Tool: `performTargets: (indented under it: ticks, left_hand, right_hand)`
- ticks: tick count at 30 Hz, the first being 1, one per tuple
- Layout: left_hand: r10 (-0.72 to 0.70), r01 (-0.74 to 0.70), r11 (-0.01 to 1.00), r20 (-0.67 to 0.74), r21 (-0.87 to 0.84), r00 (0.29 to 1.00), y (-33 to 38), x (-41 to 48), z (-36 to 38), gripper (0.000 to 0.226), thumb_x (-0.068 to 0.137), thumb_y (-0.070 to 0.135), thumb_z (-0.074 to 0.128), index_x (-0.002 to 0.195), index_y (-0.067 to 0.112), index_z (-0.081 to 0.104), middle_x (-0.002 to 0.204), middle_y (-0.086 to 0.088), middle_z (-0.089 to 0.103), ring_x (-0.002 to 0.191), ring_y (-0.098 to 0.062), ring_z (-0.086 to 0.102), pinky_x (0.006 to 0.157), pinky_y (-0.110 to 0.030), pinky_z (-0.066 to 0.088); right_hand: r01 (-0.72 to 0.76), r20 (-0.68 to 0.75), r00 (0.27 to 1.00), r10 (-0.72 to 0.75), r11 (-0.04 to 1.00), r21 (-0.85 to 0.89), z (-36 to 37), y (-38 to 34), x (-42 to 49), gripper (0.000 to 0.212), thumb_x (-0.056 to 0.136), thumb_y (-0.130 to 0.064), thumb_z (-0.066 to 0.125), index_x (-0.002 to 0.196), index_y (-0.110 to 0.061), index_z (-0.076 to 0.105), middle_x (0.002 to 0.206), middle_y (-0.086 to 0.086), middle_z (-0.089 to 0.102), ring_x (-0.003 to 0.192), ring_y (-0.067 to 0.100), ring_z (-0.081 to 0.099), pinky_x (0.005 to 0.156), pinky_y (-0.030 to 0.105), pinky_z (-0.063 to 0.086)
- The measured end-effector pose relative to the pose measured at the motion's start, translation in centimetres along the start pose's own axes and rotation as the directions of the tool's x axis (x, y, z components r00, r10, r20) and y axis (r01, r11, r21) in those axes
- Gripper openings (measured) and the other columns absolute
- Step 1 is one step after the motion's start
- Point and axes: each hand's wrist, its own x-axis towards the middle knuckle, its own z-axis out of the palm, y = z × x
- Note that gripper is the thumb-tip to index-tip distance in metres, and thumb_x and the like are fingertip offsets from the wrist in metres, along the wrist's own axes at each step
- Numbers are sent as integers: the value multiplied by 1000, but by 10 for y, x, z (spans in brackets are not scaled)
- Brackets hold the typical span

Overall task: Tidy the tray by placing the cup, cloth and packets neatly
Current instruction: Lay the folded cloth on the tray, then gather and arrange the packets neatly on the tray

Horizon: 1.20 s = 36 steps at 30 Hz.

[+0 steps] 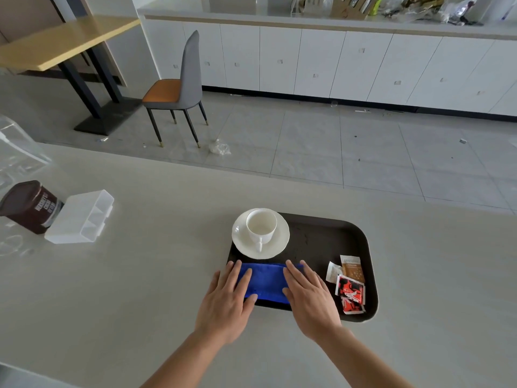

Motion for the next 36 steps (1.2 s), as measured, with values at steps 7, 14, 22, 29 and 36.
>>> performTargets:
  ticks: [7,14,22,29,36]
  left_hand:
    - [-9,0,995,97,98,995,1,-4,4,75,95,62,21,149,13,35,158,-14,28,146,-31,25,115,-53,28]
    - [-37,35,999,56,35,998,13,1,-21,70,93,60,27,144,15,45,154,-13,37,144,-32,32,115,-56,28]
    - [142,-188,954,-200,-235,970,87,15,-26,32,73,16,74,104,18,70,94,2,63,95,-23,61,86,-38,51]
    - [307,-296,942,54,-160,950,153,65,-1,66,86,35,67,142,15,39,145,-8,45,138,-30,36,118,-46,26]
    - [242,-242,970,181,-21,953,159,77,14,66,91,40,59,146,21,28,144,-2,50,141,-28,33,118,-59,17]
  right_hand:
    - [-4,33,999,6,999,-49,2,3,1,52,103,-45,21,153,-30,21,162,-13,16,151,19,4,117,37,-1]
    - [-16,-48,999,25,985,172,-23,1,-6,51,100,-49,34,148,-29,36,159,-13,24,148,14,14,118,35,24]
    - [-344,-195,904,380,918,197,-65,76,-50,34,84,-29,70,118,-32,65,110,-10,65,104,16,51,68,27,46]
    - [-227,23,972,232,964,-141,-68,113,-53,57,73,-60,69,125,-39,58,112,-16,60,108,16,43,90,31,41]
    - [-170,-59,985,163,976,-136,-63,114,-34,56,75,-65,67,124,-39,58,119,-11,61,109,17,45,92,32,42]
